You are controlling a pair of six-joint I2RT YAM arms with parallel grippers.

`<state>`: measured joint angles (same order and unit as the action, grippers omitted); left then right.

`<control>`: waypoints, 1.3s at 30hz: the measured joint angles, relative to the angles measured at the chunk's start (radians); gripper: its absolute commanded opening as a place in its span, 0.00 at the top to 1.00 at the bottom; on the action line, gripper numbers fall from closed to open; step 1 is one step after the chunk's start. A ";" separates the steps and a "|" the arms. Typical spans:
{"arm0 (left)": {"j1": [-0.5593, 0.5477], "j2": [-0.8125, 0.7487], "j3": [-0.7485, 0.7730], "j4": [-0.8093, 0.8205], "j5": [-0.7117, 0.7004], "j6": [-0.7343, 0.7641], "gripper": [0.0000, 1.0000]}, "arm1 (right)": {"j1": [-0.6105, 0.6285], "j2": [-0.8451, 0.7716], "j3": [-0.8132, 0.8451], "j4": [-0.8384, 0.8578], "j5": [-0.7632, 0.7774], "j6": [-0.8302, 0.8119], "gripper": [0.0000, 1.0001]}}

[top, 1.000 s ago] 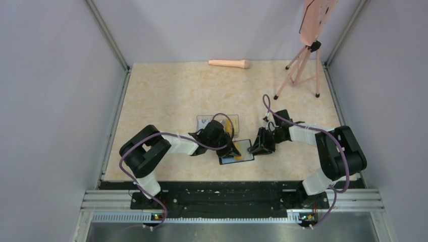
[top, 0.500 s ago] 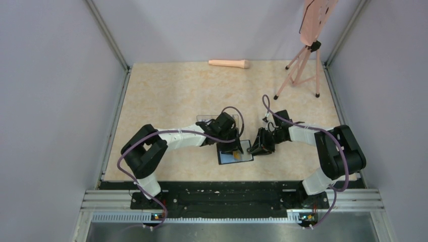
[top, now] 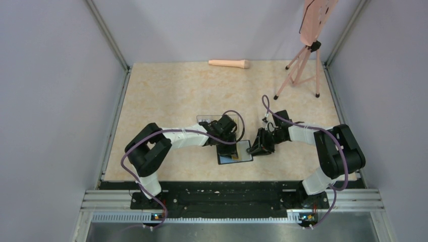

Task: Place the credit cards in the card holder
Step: Insert the credit card into the card holder.

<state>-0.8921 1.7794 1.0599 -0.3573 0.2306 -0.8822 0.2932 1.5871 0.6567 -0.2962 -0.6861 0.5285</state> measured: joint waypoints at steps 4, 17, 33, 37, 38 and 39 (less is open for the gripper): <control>0.000 0.000 -0.008 0.007 0.003 -0.003 0.56 | 0.000 0.000 0.000 0.000 0.000 0.000 0.67; -0.003 0.003 0.076 -0.140 -0.040 0.080 0.50 | 0.000 0.000 0.000 0.000 0.000 0.000 0.67; -0.006 0.087 0.172 -0.237 -0.044 0.144 0.57 | 0.000 0.003 0.001 0.000 -0.002 -0.001 0.67; -0.006 0.101 0.174 -0.195 -0.002 0.145 0.63 | 0.000 0.009 0.006 -0.004 -0.008 -0.002 0.67; -0.006 0.108 0.176 -0.183 0.010 0.146 0.63 | 0.000 0.010 0.006 -0.004 -0.009 -0.003 0.67; -0.006 0.117 0.178 -0.171 0.021 0.146 0.63 | 0.000 0.011 0.007 -0.004 -0.010 -0.003 0.67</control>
<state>-0.8982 1.8965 1.2381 -0.5282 0.2512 -0.7361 0.2928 1.5978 0.6636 -0.3004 -0.6964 0.5255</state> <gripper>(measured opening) 0.374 0.327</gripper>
